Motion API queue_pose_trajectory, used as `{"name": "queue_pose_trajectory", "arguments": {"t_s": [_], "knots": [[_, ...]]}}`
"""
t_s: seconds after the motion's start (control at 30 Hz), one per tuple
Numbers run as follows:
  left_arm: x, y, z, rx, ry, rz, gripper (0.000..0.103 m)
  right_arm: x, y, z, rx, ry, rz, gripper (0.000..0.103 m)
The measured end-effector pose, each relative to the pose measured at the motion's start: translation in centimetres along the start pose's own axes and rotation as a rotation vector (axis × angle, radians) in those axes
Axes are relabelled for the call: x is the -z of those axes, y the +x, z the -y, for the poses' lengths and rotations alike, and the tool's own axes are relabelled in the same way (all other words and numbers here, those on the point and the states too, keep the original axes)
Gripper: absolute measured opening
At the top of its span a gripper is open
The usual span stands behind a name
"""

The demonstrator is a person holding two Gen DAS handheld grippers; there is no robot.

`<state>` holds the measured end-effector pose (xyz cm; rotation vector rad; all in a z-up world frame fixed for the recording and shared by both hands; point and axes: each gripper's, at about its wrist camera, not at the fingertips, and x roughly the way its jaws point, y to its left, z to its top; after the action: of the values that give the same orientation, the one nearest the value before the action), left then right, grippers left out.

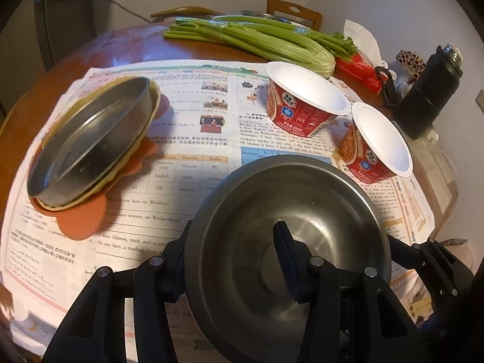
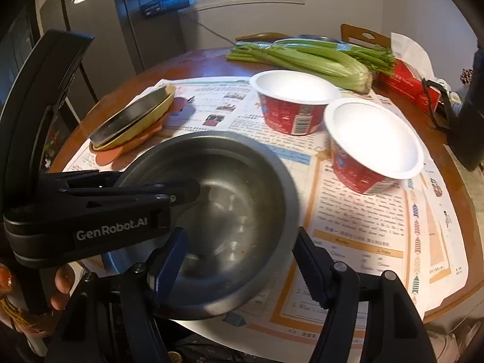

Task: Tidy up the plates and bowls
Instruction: 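Lift the steel bowl with the left tool and lower it beside the plate stack, then open the left tool and move it toward the white bowls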

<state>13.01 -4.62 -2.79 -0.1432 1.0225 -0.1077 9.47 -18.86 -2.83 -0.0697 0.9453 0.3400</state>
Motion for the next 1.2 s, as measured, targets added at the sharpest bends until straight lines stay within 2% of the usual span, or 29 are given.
{"name": "queue_pose_trajectory", "arguments": {"t_s": [0.57, 0.9, 1.2], "knots": [[-0.2, -3.5, 1.1, -0.077, 0.017, 0.073, 0.054, -0.3, -3.4, 2.1, -0.001, 0.043, 0.091, 0.071], [-0.3, -5.9, 2.0, -0.073, 0.031, 0.126, 0.055, -0.6, -5.3, 3.5, 0.011, 0.075, 0.152, 0.071], [-1.6, -7.6, 4.1, -0.008, 0.06, 0.153, 0.056, -1.3, -7.9, 5.6, 0.043, 0.128, 0.23, 0.071]]}}
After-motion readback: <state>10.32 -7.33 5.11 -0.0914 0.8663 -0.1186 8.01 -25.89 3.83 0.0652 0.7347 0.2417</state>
